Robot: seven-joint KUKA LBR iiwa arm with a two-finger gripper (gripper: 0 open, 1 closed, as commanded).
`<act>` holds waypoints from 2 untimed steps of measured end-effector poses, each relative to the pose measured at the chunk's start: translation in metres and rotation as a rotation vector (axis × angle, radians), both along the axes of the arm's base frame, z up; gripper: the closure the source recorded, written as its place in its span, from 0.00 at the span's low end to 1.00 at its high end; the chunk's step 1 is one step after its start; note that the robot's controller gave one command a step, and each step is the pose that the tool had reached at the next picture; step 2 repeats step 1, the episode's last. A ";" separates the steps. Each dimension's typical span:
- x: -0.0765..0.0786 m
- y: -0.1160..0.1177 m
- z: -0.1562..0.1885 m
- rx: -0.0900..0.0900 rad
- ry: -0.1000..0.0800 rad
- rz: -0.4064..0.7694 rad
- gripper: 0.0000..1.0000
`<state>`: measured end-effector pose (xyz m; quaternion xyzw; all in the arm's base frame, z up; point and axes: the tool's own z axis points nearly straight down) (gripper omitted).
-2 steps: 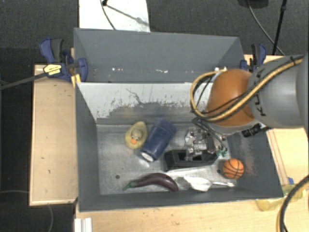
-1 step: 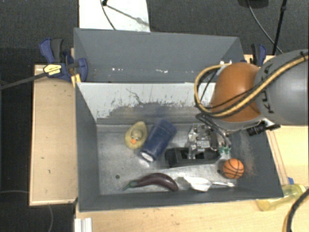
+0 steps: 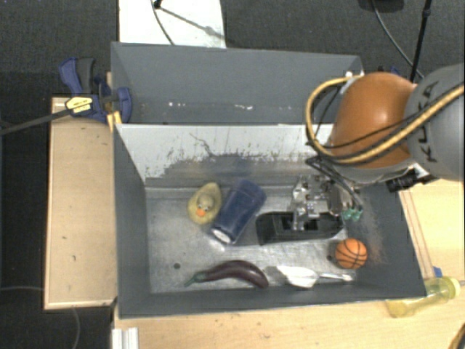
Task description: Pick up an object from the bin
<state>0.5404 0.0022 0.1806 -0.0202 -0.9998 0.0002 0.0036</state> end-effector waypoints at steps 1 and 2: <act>0.030 -0.007 0.042 0.000 -0.006 0.019 1.00; 0.030 -0.007 0.042 0.000 -0.006 0.019 1.00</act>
Offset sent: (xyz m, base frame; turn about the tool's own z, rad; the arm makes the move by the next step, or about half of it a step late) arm -0.0094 -0.0247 0.0864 0.0417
